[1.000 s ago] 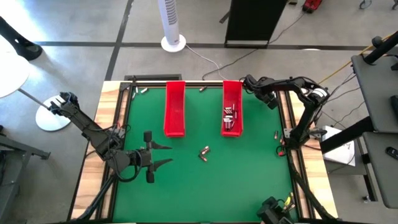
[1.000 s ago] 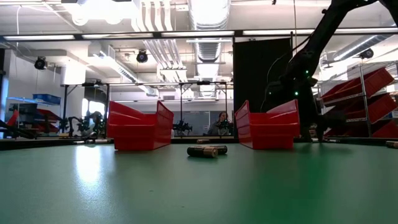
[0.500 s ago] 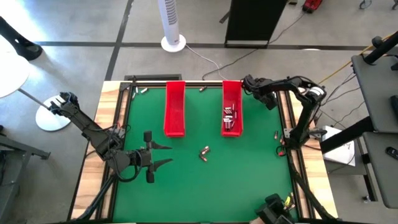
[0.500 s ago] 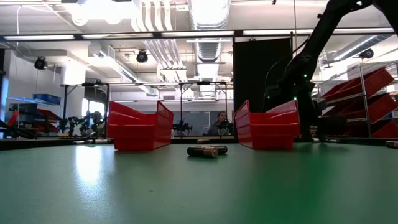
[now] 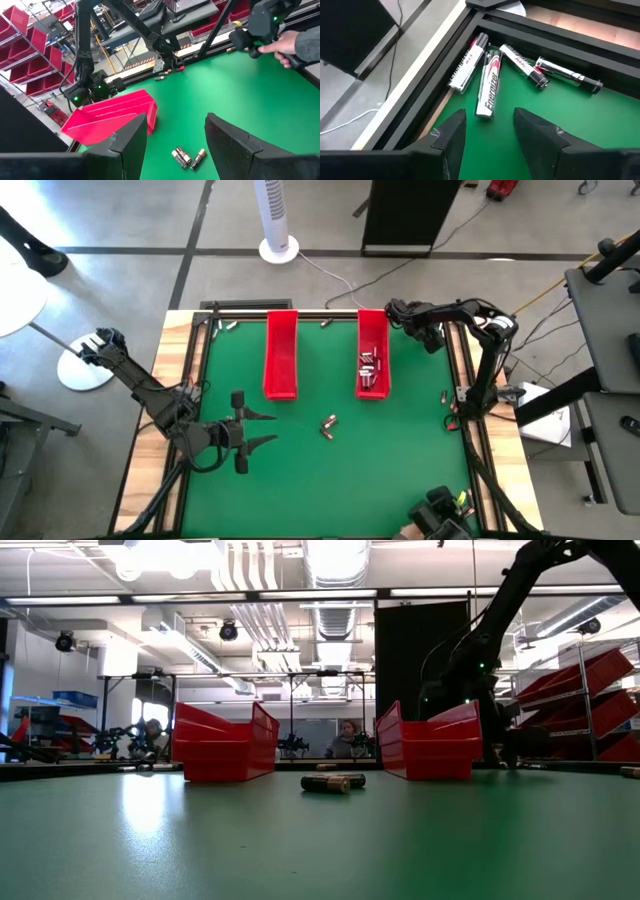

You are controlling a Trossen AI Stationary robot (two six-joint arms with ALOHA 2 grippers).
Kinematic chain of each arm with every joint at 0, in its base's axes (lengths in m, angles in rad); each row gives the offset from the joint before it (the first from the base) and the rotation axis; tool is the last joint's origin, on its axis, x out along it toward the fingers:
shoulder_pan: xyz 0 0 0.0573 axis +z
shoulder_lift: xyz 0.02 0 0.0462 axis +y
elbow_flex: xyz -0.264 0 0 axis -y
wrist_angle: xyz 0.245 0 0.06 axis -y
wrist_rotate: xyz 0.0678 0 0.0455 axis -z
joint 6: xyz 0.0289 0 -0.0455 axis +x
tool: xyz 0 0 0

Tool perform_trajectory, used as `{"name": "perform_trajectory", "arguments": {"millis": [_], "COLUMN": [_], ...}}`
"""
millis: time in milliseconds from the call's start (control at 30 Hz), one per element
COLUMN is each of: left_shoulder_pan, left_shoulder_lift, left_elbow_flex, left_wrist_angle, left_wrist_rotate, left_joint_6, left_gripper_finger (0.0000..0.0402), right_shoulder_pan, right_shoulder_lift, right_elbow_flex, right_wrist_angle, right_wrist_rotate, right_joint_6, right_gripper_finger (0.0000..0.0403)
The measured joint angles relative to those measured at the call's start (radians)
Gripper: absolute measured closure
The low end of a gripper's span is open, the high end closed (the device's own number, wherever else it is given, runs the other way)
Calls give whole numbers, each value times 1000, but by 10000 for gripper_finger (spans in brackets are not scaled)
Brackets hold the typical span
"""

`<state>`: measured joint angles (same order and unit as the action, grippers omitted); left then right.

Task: Sort batteries
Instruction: Put the silver battery into the right red bin

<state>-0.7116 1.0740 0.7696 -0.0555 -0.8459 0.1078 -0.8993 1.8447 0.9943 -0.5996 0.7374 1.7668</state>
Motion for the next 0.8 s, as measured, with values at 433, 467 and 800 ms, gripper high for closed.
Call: {"name": "perform_trajectory", "arguments": {"millis": [433,467,800], "left_shoulder_pan": [0,0,0], "left_shoulder_lift": [0,0,0], "left_elbow_flex": [0,0,0], "left_wrist_angle": [-14,-14,-12], "left_wrist_rotate": [0,0,0], "left_joint_6": [-11,-11,-16], "left_gripper_finger": [222,222,222], "right_shoulder_pan": [15,17,-29], "right_shoulder_lift": [-7,-11,-25], "right_elbow_flex": [0,0,-2], "right_wrist_angle": [-106,-137,-142], "right_wrist_rotate": [15,15,-102], "right_joint_6": [13,18,-160], "right_gripper_finger": [307,311,322]}}
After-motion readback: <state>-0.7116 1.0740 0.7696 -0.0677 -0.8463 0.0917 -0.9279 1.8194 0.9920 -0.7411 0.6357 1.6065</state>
